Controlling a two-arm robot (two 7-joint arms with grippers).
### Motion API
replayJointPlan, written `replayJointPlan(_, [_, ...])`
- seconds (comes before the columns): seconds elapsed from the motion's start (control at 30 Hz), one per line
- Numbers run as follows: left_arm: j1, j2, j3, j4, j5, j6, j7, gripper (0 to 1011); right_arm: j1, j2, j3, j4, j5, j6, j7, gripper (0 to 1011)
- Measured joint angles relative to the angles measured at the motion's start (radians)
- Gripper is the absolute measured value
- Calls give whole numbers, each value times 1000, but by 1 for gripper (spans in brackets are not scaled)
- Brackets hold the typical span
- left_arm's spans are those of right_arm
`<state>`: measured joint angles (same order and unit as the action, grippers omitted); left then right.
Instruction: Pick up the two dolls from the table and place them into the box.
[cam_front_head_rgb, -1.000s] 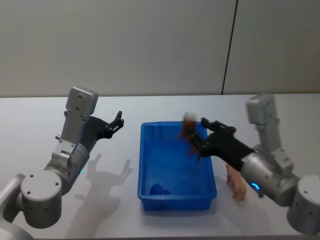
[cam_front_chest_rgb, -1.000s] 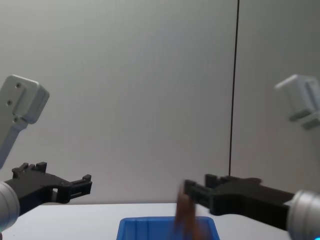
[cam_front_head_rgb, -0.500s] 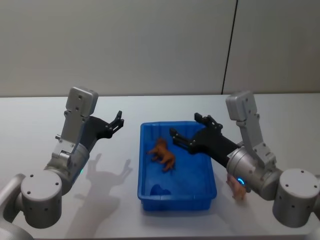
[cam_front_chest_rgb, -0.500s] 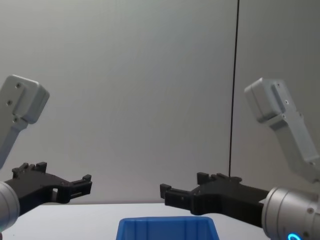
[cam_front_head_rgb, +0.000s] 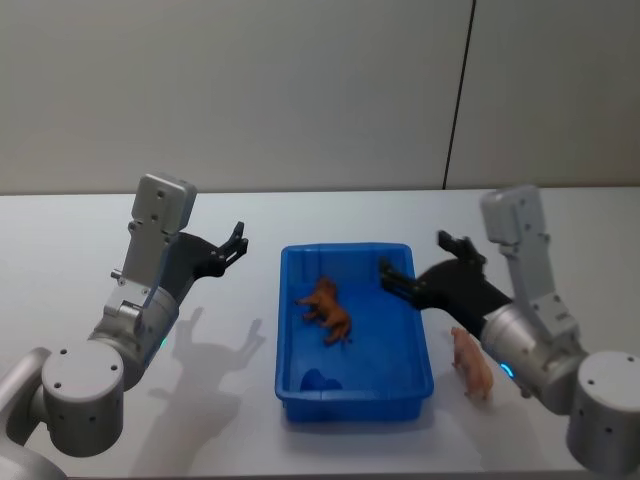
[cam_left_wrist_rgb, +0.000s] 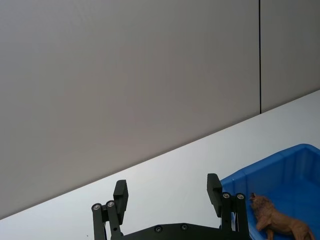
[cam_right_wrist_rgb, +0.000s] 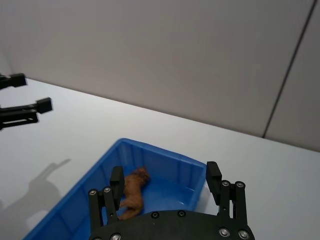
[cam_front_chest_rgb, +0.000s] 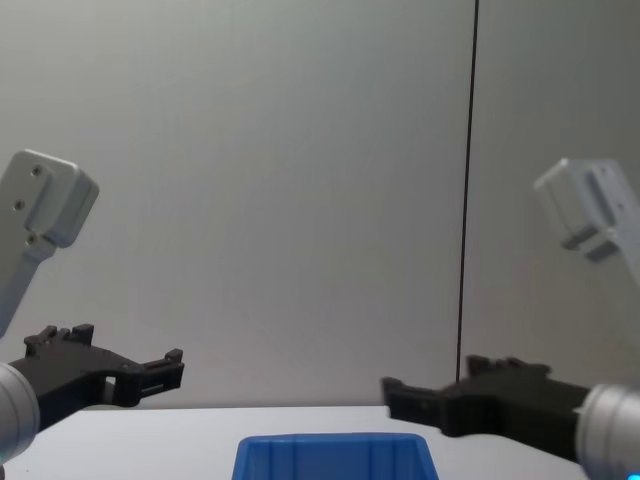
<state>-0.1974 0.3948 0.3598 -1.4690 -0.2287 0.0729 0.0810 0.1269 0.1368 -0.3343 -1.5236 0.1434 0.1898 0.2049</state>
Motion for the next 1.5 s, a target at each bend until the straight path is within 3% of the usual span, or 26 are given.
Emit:
replayJointPlan(0.4, [0,0,0,0,0,0,0,1001,-90,51,29,-102,43,145,-155,1000])
replayJointPlan(0.67, [0,0,0,0,0,0,0,1001,-131,71,44,-117,77,215,-210,1001])
replayJointPlan(1.0, [0,0,0,0,0,0,0,1001,-156,83,56,-92,112,246,-218,1000])
replayJointPlan(1.5, [0,0,0,0,0,0,0,1001,-144,78,60,7,120,229,-164,999])
